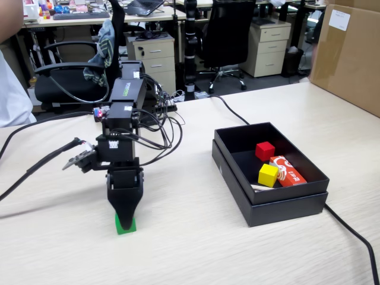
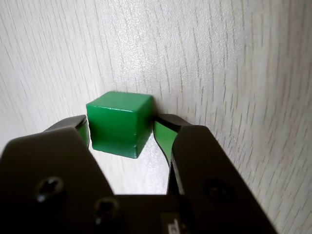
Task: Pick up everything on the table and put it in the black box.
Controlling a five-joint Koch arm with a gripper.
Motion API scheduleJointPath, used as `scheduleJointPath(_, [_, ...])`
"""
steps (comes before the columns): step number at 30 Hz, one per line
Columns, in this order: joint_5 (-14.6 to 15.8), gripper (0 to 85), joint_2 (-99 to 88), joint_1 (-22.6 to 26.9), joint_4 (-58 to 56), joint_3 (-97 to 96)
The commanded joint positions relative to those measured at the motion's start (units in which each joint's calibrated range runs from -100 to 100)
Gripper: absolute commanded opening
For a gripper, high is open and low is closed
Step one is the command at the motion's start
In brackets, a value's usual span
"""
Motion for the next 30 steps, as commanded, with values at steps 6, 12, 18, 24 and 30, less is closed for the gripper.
scheduleJointPath(6, [-0.3, 16.1, -1.4, -0.1, -4.2, 4.5])
scheduleJointPath(12, [0.0, 0.9, -2.2, -0.2, -5.1, 4.5])
scheduleJointPath(18, [1.0, 0.9, -14.1, 0.1, -9.9, 1.4])
scheduleJointPath(24, [1.5, 0.9, -42.6, 3.0, -9.9, -11.4])
scheduleJointPath(30, [4.2, 0.9, -63.3, 9.5, -9.9, -20.3])
